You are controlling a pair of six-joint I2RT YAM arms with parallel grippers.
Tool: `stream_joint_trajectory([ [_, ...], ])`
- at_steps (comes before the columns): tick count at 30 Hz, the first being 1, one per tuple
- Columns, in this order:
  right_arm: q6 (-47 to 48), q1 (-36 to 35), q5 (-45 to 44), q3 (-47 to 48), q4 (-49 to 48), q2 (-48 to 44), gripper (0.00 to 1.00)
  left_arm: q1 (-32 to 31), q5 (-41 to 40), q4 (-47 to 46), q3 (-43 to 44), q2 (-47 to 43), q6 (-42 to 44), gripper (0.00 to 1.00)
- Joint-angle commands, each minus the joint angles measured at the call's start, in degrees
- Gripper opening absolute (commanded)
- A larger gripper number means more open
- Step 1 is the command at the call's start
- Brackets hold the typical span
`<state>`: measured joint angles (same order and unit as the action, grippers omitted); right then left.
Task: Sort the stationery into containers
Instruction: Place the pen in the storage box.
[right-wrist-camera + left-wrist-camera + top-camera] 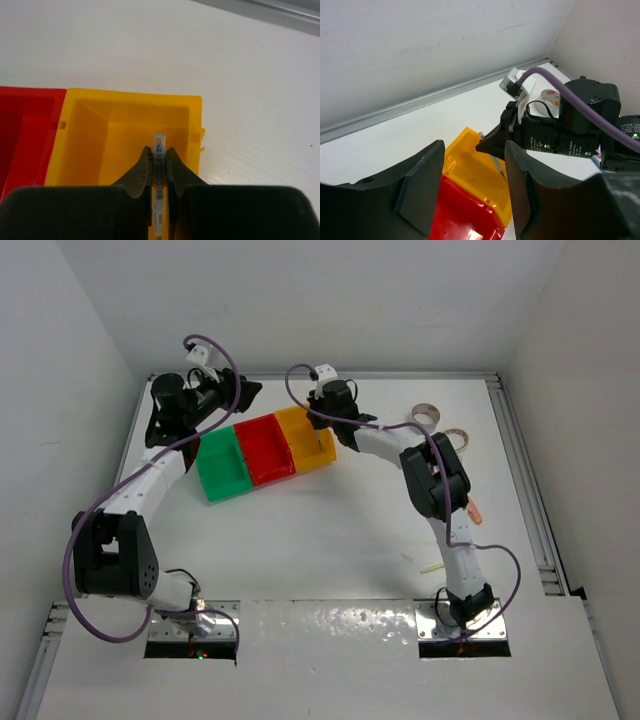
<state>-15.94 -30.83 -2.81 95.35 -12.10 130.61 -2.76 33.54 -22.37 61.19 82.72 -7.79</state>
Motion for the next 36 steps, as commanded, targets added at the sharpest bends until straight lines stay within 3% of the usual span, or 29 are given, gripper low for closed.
stream_joint_trajectory([
  [1,2.14,-1.34,-1.85,3.96,-0.12,1.14,0.0,1.0,-2.33,0.13,-1.15,-2.91,1.64,0.49],
  [17,3.9,-3.09,-5.1,5.99,2.52,4.83,0.02,2.59,-4.1,-2.5,-2.57,-2.74,2.17,0.5],
  [22,4.43,-3.45,-4.93,5.64,3.04,5.01,0.06,2.68,-4.27,-3.38,-2.65,-2.3,2.52,0.5],
  [29,4.87,-3.71,-4.49,4.67,3.13,4.66,0.22,2.76,-5.24,-4.79,-2.65,-2.03,2.96,0.5],
  [36,4.26,-3.8,-3.52,4.84,2.61,4.22,0.23,2.76,-5.77,-5.49,-2.74,-2.03,3.57,0.5],
])
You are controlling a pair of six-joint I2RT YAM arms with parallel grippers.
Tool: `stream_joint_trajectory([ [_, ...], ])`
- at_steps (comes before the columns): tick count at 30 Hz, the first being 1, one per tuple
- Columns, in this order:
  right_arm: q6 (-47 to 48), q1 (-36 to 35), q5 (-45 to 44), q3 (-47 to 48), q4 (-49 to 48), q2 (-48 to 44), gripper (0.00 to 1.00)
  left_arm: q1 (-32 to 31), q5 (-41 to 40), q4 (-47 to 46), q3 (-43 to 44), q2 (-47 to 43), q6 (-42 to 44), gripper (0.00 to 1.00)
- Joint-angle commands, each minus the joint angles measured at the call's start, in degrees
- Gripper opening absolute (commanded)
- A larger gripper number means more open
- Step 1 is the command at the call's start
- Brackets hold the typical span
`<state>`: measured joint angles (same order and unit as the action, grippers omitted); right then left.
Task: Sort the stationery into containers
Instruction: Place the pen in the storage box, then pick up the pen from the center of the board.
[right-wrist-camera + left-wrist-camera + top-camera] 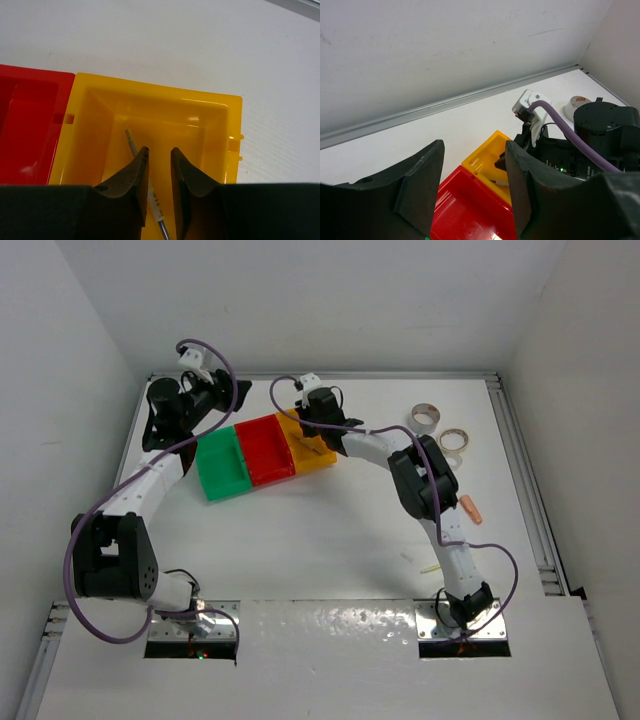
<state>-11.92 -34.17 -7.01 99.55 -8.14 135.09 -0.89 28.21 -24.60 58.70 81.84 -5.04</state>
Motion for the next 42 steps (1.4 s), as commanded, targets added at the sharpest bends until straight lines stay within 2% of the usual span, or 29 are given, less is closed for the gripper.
stream_joint_trajectory([
  [1,0.23,-0.46,0.68,0.65,-1.44,-0.35,0.24,0.89,-0.43,-3.52,-0.42,-1.07,0.82,0.5],
  [8,0.15,-0.98,3.48,1.7,-1.97,-4.74,0.27,0.89,-0.52,-4.23,-0.51,-0.9,0.56,0.5],
  [12,-1.08,-0.72,2.53,1.97,0.92,-12.45,0.33,0.62,-0.61,-4.84,-0.69,-1.07,0.2,0.5],
  [17,-2.58,0.68,-6.25,-6.27,7.95,-26.08,0.52,0.53,-0.87,-5.37,-1.65,-1.6,-0.32,0.5],
  [18,-3.19,1.47,-8.35,-10.12,12.93,-28.19,0.57,0.53,-1.05,-5.98,-2.26,-1.69,-0.41,0.5],
  [19,-6.24,3.22,-8.38,-11.64,16.02,-32.13,0.57,0.62,-1.22,-6.25,-2.62,-1.69,-0.85,0.5],
  [20,-8.36,4.19,-8.03,-15.14,23.27,-33.82,0.58,0.62,-1.48,-7.21,-3.32,-1.77,-1.37,0.5],
  [21,-15.43,5.68,-7.85,-17.09,27.35,-37.32,0.57,0.71,-1.84,-7.39,-3.67,-1.86,-1.64,0.5],
  [23,-24.77,10.25,-6.36,-24.17,38.04,-40.5,0.46,0.71,-2.28,-8.18,-4.37,-1.86,-2.43,0.5],
  [24,-32.73,11.92,-5.31,-27.71,40.9,-42.26,0.42,0.71,-2.63,-8.44,-4.55,-1.78,-2.61,0.5],
  [26,-40.33,15.44,-7.57,-37.52,47.41,-48.06,0.41,0.62,-2.98,-9.32,-5.08,-1.6,-2.96,0.5],
  [27,-47.77,16.32,-12.02,-40.46,49.95,-49.9,0.43,0.62,-3.16,-9.5,-5.26,-1.43,-3.13,0.5],
  [29,-56.49,18.0,-15.48,-47.32,54.97,-55.61,0.46,0.62,-3.86,-9.94,-5.7,-1.34,-3.49,0.5],
  [32,-64.42,20.02,-17.51,-53.48,60.34,-61.51,0.52,0.71,-4.56,-10.82,-6.66,-1.77,-3.31,0.49],
  [36,-69.37,22.39,-17.78,-58.32,65.53,-66.87,0.57,0.8,-5.26,-12.31,-8.6,-2.91,-2.7,0.49],
  [42,-73.5,24.85,-14.79,-65.96,67.55,-73.46,0.57,0.8,-5.97,-13.89,-11.23,-4.41,-3.22,0.49],
])
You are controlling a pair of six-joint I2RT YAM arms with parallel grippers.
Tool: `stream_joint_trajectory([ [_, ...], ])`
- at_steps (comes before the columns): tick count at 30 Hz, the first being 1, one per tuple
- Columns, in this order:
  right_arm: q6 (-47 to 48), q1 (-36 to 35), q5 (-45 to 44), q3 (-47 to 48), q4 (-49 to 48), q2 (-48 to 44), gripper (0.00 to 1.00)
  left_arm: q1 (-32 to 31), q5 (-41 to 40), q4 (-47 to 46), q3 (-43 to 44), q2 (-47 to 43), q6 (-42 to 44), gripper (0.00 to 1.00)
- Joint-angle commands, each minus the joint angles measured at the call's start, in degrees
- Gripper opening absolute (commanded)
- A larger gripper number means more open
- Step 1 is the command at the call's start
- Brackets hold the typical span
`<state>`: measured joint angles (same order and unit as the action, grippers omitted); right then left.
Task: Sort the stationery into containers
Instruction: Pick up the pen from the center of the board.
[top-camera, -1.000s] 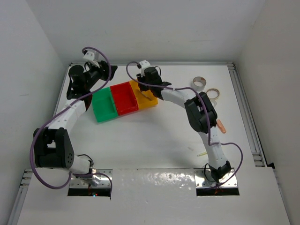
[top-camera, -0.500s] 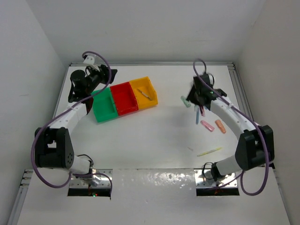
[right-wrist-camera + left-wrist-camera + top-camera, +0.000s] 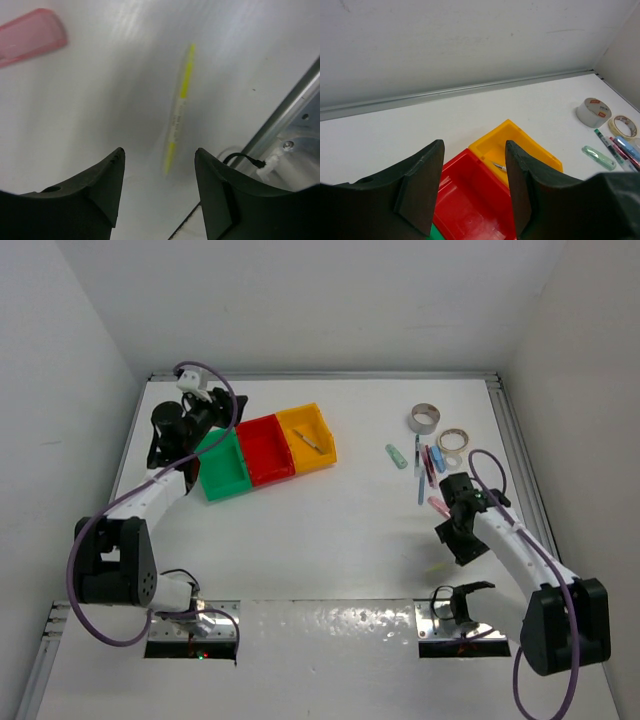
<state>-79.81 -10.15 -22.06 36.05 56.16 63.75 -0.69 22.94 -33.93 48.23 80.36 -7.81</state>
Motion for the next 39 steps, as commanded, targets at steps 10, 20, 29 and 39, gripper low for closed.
stream_joint_trajectory([
  [10,-0.09,4.7,0.97,-11.87,-9.98,-3.28,0.48,0.69,-2.02,-5.44,-2.17,-4.15,-0.54,0.49],
  [20,3.44,5.32,1.41,-14.17,-15.38,-0.2,0.37,0.69,-3.34,-4.83,-1.91,-5.12,0.17,0.49],
  [29,3.87,8.3,2.11,-19.26,-16.17,-1.87,0.22,0.69,-3.78,-5.18,-2.08,-5.3,0.43,0.49],
  [39,10.89,7.87,-2.53,-16.12,-14.59,-4.32,0.0,0.34,-2.81,-4.65,-0.94,-4.95,-0.45,0.5],
])
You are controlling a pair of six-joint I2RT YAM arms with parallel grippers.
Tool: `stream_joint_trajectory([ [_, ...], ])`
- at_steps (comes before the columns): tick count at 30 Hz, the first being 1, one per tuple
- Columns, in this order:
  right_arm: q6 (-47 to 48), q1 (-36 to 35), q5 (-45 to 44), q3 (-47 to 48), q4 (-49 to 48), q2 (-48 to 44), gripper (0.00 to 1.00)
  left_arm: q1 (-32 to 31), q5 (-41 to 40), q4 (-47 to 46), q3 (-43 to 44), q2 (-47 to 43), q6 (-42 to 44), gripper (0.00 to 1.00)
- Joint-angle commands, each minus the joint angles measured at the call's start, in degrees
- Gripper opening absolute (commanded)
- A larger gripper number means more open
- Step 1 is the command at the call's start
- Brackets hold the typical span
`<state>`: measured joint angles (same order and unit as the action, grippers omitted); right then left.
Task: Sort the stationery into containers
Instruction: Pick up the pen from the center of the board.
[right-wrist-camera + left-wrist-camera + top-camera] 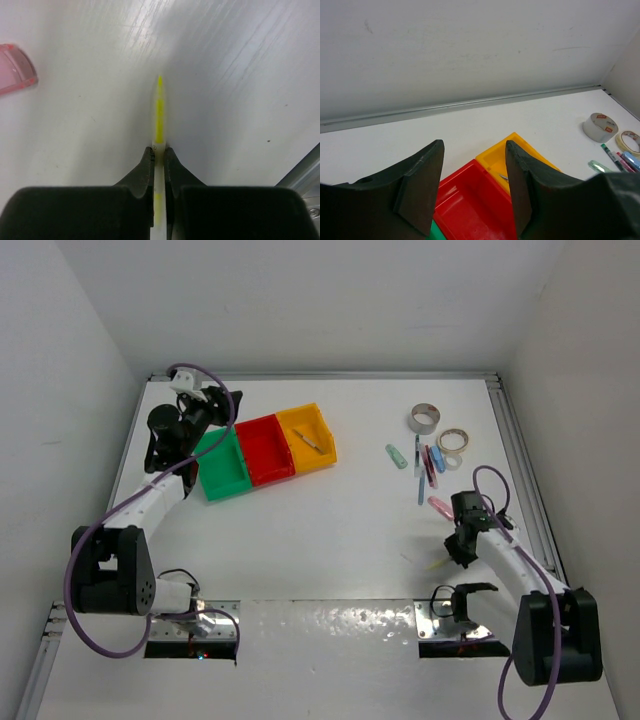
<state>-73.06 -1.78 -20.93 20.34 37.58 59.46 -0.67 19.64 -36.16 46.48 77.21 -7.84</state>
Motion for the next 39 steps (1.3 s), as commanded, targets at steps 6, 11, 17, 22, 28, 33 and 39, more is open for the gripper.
stream_joint_trajectory([
  [6,18.6,-6.29,-8.76,9.09,0.31,-6.11,0.0,-1.52,2.33,2.56,2.12,-1.19,1.14,0.53],
  [11,32.34,-13.94,-9.4,19.9,-6.89,-4.02,0.0,-4.25,5.05,9.78,3.97,-0.48,7.48,0.54],
  [17,44.22,-22.46,0.06,34.39,-33.25,13.37,0.0,-8.29,10.59,14.18,6.07,1.19,11.96,0.54],
  [22,44.49,-28.17,12.56,56.09,-49.26,35.78,0.0,-11.02,14.19,14.89,8.54,3.65,8.47,0.57],
  [28,42.65,-32.84,20.48,70.54,-52.78,47.14,0.0,-12.43,13.68,14.1,9.68,6.02,2.39,0.6],
  [33,41.42,-34.78,21.98,68.26,-55.25,46.45,0.0,-12.6,5.71,13.58,10.12,7.43,-0.85,0.59],
  [39,39.57,-36.1,21.54,65.71,-56.13,46.27,0.0,-13.83,4.88,9.97,10.91,9.1,-2.62,0.57],
])
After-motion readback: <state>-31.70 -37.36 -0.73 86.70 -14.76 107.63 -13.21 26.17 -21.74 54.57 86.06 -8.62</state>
